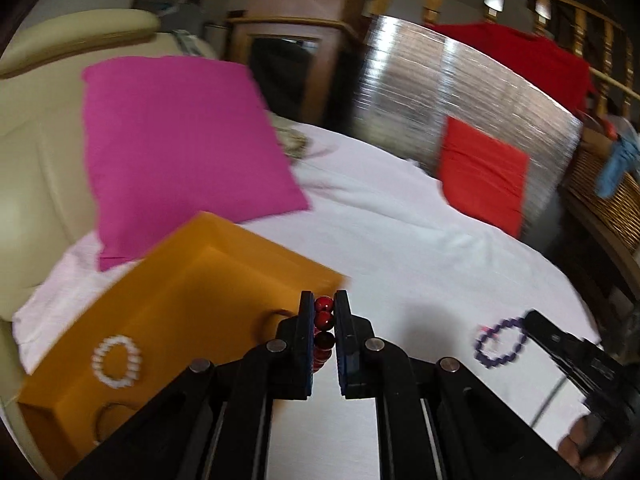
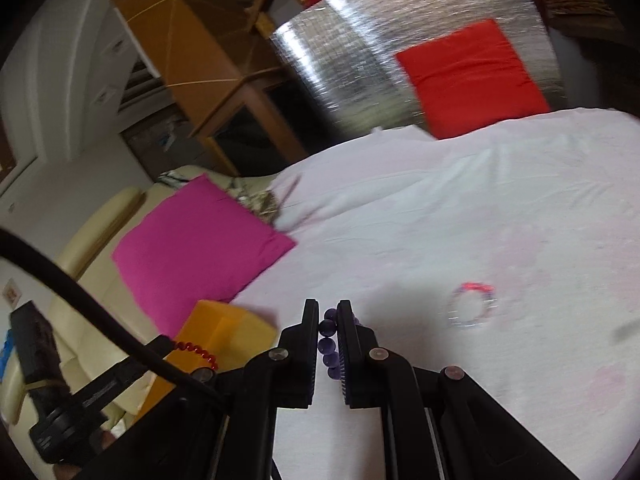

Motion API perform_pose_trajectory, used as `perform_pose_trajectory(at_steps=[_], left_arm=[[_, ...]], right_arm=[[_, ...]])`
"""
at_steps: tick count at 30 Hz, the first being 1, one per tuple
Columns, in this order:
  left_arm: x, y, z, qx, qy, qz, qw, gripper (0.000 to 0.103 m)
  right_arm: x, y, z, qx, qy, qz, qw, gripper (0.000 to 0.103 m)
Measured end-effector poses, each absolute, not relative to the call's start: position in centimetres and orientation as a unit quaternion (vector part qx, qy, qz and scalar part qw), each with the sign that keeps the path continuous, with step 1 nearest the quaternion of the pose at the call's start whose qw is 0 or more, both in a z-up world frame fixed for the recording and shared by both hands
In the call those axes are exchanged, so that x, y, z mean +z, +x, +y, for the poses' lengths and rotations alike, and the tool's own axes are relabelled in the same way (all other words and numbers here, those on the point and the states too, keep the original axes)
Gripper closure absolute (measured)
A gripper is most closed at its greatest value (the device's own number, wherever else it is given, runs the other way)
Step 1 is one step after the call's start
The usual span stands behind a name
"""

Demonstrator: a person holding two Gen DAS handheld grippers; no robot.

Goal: Organize jewelry
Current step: 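Lift and carry the red and purple bracelets over the orange box with both tools, then open both tools to drop the red and purple bracelets into the box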

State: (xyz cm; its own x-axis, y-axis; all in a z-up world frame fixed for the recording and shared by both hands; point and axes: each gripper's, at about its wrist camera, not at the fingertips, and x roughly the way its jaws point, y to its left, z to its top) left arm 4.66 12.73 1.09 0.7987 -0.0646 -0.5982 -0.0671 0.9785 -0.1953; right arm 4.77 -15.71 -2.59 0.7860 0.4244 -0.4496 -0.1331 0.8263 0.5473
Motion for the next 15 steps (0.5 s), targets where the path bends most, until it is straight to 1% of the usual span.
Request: perform_pose_trajectory(at_steps=[7,15], left_arm=[[0.6,5.2,18.3,0.068,-0.121,0.320,0.937,0.094],[-1.8,6.4,21.1,0.092,-0.135,0.356,0.920,0.094]], right_arm=[[-1.8,6.5,-9.8,0.211,0.240,0.295,0.901,0.093],[-1.1,9.2,-4.1,0.276,0.252,0.311,0.874,0.093]])
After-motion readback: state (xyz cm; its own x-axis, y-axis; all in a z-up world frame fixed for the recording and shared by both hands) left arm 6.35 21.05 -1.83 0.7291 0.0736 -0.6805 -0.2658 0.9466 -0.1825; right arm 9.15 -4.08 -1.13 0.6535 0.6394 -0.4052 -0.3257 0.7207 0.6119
